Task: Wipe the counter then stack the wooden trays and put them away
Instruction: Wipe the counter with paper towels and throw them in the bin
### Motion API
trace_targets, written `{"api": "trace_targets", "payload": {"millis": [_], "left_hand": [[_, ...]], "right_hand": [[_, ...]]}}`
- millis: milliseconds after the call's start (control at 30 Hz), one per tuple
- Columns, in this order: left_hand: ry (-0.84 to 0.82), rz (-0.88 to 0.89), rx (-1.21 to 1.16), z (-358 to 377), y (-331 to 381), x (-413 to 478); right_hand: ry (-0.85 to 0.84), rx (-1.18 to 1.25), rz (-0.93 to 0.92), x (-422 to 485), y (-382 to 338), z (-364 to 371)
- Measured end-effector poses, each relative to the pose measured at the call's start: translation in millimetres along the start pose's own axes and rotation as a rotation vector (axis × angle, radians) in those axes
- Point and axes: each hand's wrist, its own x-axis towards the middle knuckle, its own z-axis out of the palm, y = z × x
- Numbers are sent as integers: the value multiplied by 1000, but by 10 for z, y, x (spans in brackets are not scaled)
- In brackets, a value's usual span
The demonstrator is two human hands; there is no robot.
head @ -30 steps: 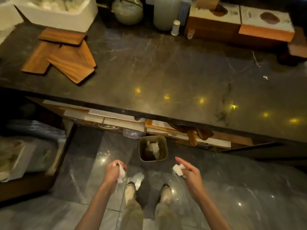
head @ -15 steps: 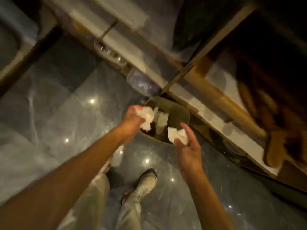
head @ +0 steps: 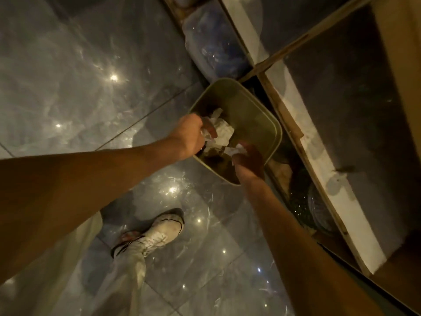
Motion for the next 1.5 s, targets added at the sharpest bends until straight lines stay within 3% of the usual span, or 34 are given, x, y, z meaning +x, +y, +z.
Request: {"api": "trace_targets", "payload": {"millis": [33, 100, 133, 233, 267, 367, 467, 567, 833, 1000, 1100, 1233, 1500], "left_hand": [[-17, -33, -108, 59, 10, 33], [-51, 43, -36, 129, -24, 128], [-22, 134, 143, 134, -40, 176], [70, 420, 1169, 96, 11, 276], [84, 465, 1325, 81, 14, 335], [8, 512, 1522, 73, -18, 438], [-140, 525, 1756, 9, -75, 507], [-233, 478, 1920, -50, -29, 497], [-181, 686, 2115, -181, 142, -98], [-28, 528, 2181, -353, 335, -913], [42, 505, 2158, -455, 548, -1563], [77, 501, 2118, -443, 876, -2616], [211, 524, 1982, 37, 1541, -4612]], "right_hand": [[-5, -15, -46, 53, 4, 25], [17, -27, -129, 128, -3, 76], [37, -18, -163, 147, 6, 88], [67, -61, -254, 244, 47, 99], [67, -78, -257, 279, 73, 102], [120, -193, -266, 325, 189, 93], [128, -484, -373, 287, 284, 81], [184, -549, -369, 230, 310, 24], [175, -588, -376, -121, 195, -116], [-27, -442, -276, -890, 32, -295], [65, -511, -365, -1509, -167, -563], [175, -432, -471, -2396, -337, -1006], [256, -320, -569, -3988, -768, -2094]]}}
